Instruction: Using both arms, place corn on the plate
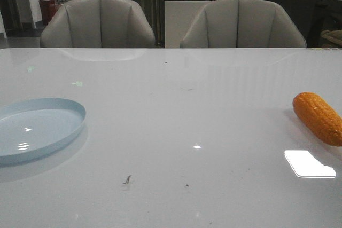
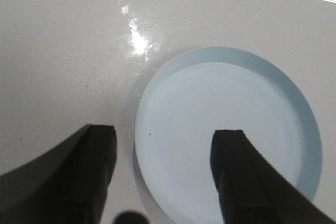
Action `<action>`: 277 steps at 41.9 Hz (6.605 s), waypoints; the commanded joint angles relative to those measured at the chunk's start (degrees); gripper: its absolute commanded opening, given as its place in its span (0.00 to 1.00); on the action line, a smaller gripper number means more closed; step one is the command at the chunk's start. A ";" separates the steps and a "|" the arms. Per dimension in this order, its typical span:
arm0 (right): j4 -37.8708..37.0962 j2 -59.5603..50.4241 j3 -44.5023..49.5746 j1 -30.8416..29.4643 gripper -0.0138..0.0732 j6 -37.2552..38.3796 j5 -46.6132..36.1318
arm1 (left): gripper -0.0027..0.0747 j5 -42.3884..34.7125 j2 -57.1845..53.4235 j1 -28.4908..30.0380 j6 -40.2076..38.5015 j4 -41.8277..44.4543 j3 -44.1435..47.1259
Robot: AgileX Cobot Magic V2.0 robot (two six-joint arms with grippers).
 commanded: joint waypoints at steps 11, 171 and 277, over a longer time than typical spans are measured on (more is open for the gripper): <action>0.36 -0.36 -2.12 -0.27 0.70 -0.37 -2.18 | 0.63 12.11 18.35 1.95 -0.58 -0.80 -18.69; 0.41 -0.36 -2.12 -0.27 0.70 -0.37 -2.90 | 0.56 27.28 11.46 2.63 17.97 -10.32 -57.46; 0.21 58.02 -58.54 4.56 0.33 -5.14 31.08 | 0.56 -11.10 -34.17 -8.20 26.06 -18.03 17.75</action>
